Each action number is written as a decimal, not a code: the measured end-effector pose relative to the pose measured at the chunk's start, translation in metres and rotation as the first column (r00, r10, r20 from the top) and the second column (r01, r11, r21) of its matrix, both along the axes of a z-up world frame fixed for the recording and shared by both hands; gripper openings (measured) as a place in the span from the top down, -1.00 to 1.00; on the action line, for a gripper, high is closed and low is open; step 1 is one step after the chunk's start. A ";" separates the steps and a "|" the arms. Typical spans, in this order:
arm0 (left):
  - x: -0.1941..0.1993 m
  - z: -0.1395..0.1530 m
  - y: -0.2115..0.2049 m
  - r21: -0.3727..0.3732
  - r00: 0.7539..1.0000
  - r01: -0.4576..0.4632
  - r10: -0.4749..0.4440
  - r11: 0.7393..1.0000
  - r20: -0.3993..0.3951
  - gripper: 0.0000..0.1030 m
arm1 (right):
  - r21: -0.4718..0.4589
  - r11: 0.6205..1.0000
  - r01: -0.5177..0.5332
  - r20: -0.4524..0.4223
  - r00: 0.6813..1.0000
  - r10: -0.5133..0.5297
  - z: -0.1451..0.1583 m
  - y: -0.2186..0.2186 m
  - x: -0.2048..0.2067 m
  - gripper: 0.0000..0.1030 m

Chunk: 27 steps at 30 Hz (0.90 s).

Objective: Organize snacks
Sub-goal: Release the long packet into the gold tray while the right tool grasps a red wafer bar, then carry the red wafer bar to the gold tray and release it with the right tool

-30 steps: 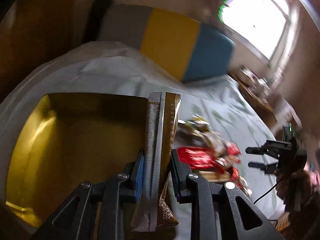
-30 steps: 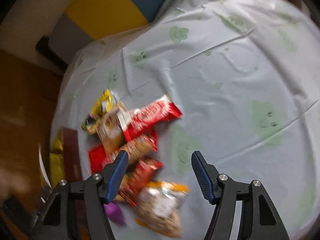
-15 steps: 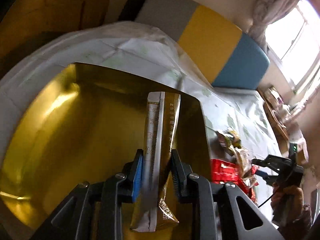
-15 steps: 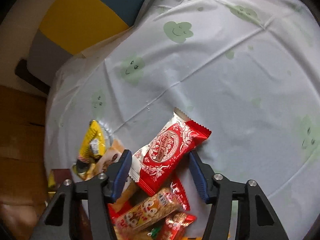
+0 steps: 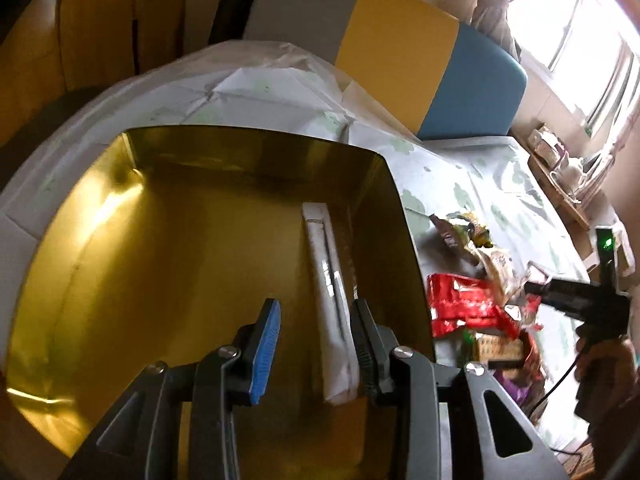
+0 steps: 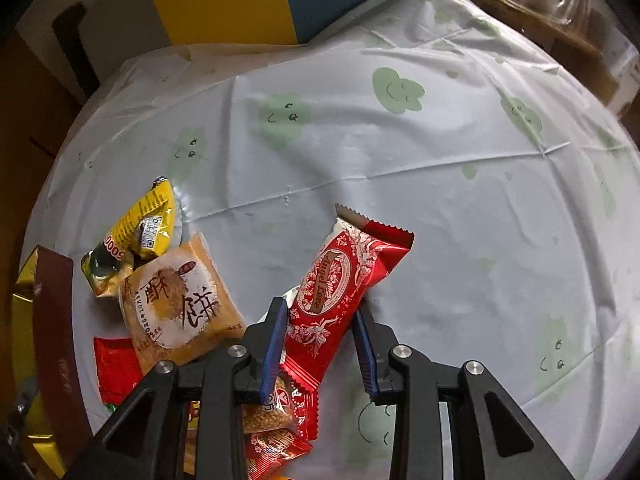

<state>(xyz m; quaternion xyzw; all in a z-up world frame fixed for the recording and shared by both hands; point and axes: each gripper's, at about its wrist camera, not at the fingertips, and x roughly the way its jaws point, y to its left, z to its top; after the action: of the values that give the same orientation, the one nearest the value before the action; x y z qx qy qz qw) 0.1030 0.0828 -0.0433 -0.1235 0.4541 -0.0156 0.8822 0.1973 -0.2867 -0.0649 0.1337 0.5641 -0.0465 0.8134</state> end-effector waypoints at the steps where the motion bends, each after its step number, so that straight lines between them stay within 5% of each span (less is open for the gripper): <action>1: -0.003 0.000 0.002 0.001 1.000 -0.002 0.002 1.000 0.002 0.29 | 0.014 1.000 0.009 0.019 1.000 -0.009 0.003 -0.003 -0.003 0.37; 15: -0.038 0.017 0.011 0.047 0.999 -0.026 0.024 0.999 0.041 0.28 | 0.029 0.987 -0.160 0.246 0.958 0.148 0.075 0.040 -0.062 0.37; 27: -0.061 0.026 0.028 0.078 0.995 -0.074 0.068 0.994 0.075 0.28 | 0.070 0.891 -0.449 0.289 0.864 0.413 0.088 0.162 -0.106 0.37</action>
<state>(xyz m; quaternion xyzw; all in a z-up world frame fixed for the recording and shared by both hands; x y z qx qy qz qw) 0.0416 0.1111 -0.0176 -0.1030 0.4174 0.0296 0.9024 0.0909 -0.1247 0.0226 0.0638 0.4670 0.1933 0.8605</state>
